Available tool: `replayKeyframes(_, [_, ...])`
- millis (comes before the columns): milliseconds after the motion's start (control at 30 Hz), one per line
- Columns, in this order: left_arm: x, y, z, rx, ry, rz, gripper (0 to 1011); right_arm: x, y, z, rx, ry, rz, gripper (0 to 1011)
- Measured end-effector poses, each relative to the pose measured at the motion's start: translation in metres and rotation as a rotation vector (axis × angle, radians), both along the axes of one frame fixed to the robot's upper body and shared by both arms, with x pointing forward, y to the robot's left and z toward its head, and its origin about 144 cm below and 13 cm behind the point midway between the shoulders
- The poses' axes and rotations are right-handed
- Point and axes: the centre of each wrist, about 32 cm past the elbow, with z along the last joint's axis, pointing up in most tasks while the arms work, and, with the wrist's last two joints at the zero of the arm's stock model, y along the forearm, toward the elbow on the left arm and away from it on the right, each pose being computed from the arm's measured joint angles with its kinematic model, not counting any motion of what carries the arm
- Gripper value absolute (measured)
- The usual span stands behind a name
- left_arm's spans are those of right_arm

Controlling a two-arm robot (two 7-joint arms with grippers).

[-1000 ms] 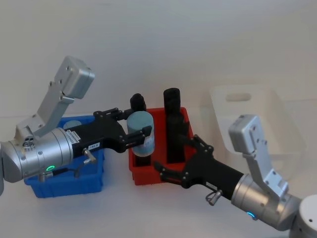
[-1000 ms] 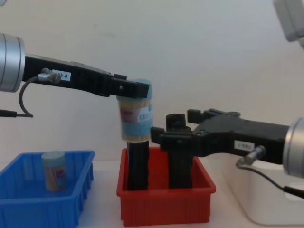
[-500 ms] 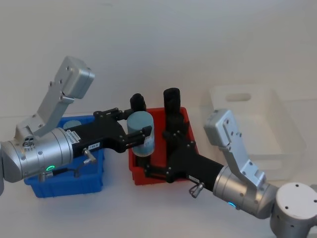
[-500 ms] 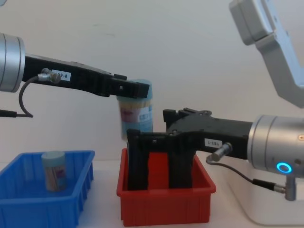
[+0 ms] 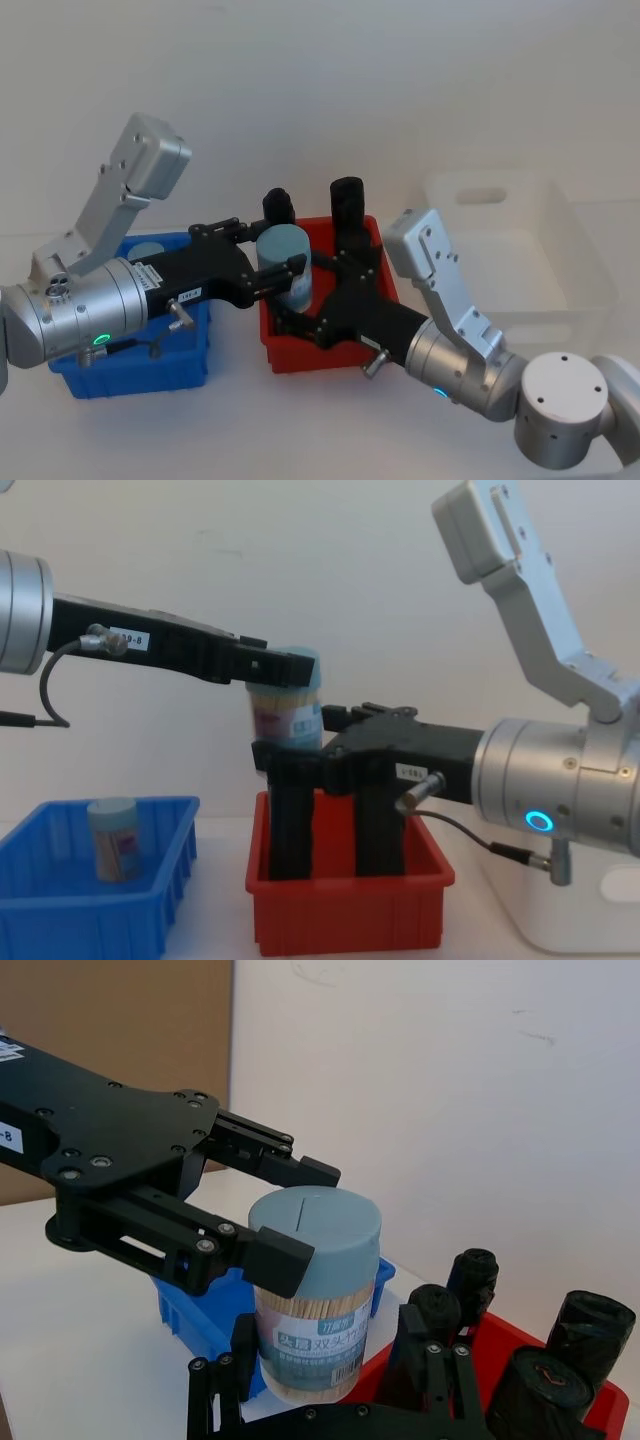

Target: Pick the cotton swabs from the blue box and place them into the white box.

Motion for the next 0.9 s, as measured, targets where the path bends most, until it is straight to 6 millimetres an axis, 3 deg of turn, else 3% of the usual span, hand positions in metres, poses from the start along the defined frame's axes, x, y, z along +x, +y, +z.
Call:
replayKeyframes(333, [0.0, 0.0, 0.0, 0.0, -0.001, 0.002, 665, 0.01, 0.009, -0.002, 0.02, 0.003, 0.015, 642])
replayKeyframes(433, [0.0, 0.0, 0.0, 0.0, -0.001, 0.002, 682, 0.012, 0.011, -0.002, 0.026, 0.006, 0.019, 639])
replayKeyframes(767, [0.0, 0.0, 0.0, 0.0, 0.0, 0.0, 982, 0.016, 0.015, -0.002, 0.042, 0.013, 0.019, 639])
replayKeyframes(900, [0.0, 0.0, 0.0, 0.0, 0.0, 0.0, 1004, 0.016, 0.015, -0.002, 0.048, 0.014, 0.004, 639])
